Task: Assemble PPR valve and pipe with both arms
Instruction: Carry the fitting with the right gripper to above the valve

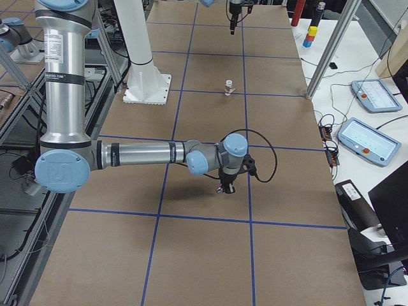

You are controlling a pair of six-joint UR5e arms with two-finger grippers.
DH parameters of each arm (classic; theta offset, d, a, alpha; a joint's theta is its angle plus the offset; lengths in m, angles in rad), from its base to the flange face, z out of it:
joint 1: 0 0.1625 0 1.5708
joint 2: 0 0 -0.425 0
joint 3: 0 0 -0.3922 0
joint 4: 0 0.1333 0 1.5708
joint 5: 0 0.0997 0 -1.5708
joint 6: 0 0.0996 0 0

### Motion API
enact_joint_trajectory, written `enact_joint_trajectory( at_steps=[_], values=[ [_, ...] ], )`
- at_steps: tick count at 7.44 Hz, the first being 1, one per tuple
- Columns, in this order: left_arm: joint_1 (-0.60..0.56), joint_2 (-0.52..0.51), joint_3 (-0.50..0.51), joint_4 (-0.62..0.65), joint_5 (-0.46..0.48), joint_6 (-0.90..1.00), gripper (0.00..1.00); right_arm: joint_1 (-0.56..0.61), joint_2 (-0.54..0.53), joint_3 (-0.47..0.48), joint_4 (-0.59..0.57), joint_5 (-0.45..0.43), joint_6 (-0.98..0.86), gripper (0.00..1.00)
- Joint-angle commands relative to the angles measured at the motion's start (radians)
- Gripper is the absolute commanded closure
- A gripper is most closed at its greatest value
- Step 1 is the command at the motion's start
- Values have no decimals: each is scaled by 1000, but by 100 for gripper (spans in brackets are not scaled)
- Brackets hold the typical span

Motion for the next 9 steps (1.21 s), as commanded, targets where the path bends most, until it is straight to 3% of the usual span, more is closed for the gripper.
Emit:
enact_joint_trajectory(
  at_steps=[1,3,4,6,9],
  values=[
    [-12,53,-24,-6,-2,53,0,-13,345,97,-503,-7,43,100],
    [-106,136,-21,-15,-3,231,0,-177,536,92,-517,-6,492,100],
    [-125,156,-14,-20,-3,248,0,-279,637,72,-456,-12,760,100],
    [-125,198,-11,-48,-2,250,0,-491,775,14,-365,-207,1031,100],
    [-124,253,-8,-138,-2,248,0,-578,932,-292,-175,-228,1158,100]
  ],
)
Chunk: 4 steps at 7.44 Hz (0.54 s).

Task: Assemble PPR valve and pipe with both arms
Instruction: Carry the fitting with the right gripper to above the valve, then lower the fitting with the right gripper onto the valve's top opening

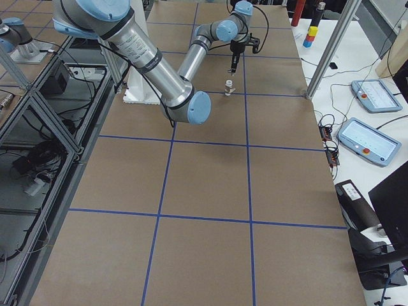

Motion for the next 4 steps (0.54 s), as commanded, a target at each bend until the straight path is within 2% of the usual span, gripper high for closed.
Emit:
enact_joint_trajectory(
  at_steps=[1,4],
  values=[
    [1,13,2,-22,0,0,0,-38,103,-193,80,-18,35,100],
    [4,11,2,-22,0,0,0,-41,91,-200,82,-17,20,100]
  ],
)
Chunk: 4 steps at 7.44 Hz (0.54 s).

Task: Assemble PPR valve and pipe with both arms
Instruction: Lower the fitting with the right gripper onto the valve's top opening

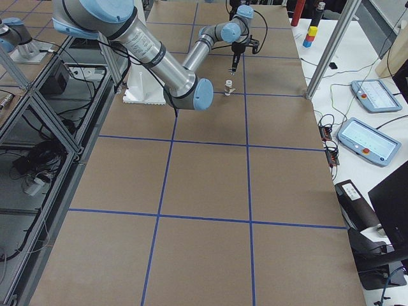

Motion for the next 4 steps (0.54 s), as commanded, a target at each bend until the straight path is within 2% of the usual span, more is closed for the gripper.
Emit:
enact_joint_trajectory(
  at_steps=[1,4],
  values=[
    [2,-2,0,0,0,0,0,-3,-12,-5,1,4,-3,100],
    [3,-5,8,0,0,0,0,-3,-35,-6,1,4,-4,100]
  ],
)
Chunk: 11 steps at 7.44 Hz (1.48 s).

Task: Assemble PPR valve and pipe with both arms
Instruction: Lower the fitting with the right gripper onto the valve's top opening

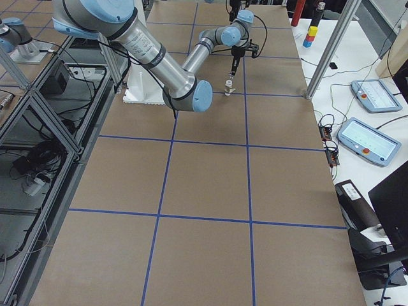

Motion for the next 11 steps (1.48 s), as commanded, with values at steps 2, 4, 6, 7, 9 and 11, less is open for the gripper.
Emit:
enact_joint_trajectory(
  at_steps=[2,4,6,7,9,11],
  values=[
    [1,-4,5,0,0,0,0,-3,-12,-1,0,1,0,100],
    [1,-7,11,0,0,0,0,-11,-14,-1,2,2,0,100],
    [1,-9,19,0,0,0,0,-22,-15,1,2,2,0,100],
    [1,-9,23,0,0,0,0,-23,-15,-1,2,2,-1,100],
    [1,-12,25,0,0,-2,0,-23,-23,1,2,4,-1,100],
    [1,-12,24,-2,0,-2,0,-23,-34,1,8,4,-3,100]
  ],
)
